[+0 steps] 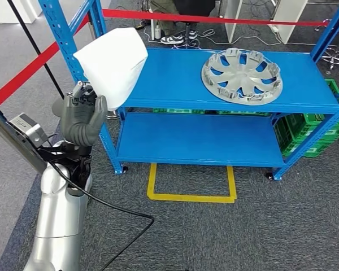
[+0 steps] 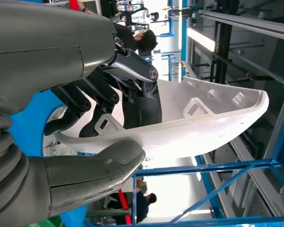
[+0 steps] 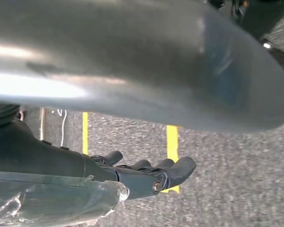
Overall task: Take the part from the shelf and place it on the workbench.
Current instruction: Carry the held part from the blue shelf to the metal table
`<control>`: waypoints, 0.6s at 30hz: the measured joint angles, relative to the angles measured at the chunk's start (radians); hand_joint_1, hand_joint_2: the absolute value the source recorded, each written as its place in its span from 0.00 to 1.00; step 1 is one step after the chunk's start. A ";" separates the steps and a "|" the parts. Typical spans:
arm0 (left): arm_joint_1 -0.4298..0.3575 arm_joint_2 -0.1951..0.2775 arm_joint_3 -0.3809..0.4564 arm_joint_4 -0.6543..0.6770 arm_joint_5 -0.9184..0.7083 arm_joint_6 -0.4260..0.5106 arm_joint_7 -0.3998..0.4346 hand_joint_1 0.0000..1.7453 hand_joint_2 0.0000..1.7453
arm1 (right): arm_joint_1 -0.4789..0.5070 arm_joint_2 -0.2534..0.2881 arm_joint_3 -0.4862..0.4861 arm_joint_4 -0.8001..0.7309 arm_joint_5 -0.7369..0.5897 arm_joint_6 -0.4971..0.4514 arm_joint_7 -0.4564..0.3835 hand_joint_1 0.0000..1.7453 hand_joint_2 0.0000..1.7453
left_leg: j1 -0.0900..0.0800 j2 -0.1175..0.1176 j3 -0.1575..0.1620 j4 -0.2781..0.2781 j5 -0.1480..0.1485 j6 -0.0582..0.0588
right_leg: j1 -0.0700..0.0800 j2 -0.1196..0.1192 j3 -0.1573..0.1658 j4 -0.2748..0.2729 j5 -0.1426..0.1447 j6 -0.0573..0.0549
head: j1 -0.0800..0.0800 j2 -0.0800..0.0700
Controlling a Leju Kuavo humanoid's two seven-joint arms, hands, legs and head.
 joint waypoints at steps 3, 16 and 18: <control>0.002 0.000 0.002 0.000 0.001 0.000 0.000 1.00 1.00 | -0.001 0.000 0.000 0.001 0.000 0.000 0.001 0.00 0.00 | -0.005 -0.001 -0.045 0.002 0.036 -0.003 | 0.006 0.000 0.083 -0.031 0.058 -0.010 | 0.000 0.000; 0.001 0.004 0.009 0.001 0.018 0.002 0.002 1.00 1.00 | -0.010 0.003 -0.001 0.012 -0.020 0.018 0.003 0.00 0.00 | 0.004 -0.003 -0.144 0.288 -0.116 -0.067 | 0.010 -0.004 0.145 -0.289 0.132 -0.059 | -0.004 0.000; 0.002 0.005 0.011 0.001 0.020 0.001 0.002 1.00 1.00 | -0.010 0.003 -0.001 0.013 -0.021 0.018 0.002 0.00 0.00 | 0.007 -0.002 -0.090 0.256 -0.064 -0.070 | 0.007 -0.004 0.115 -0.288 0.157 -0.053 | -0.004 0.000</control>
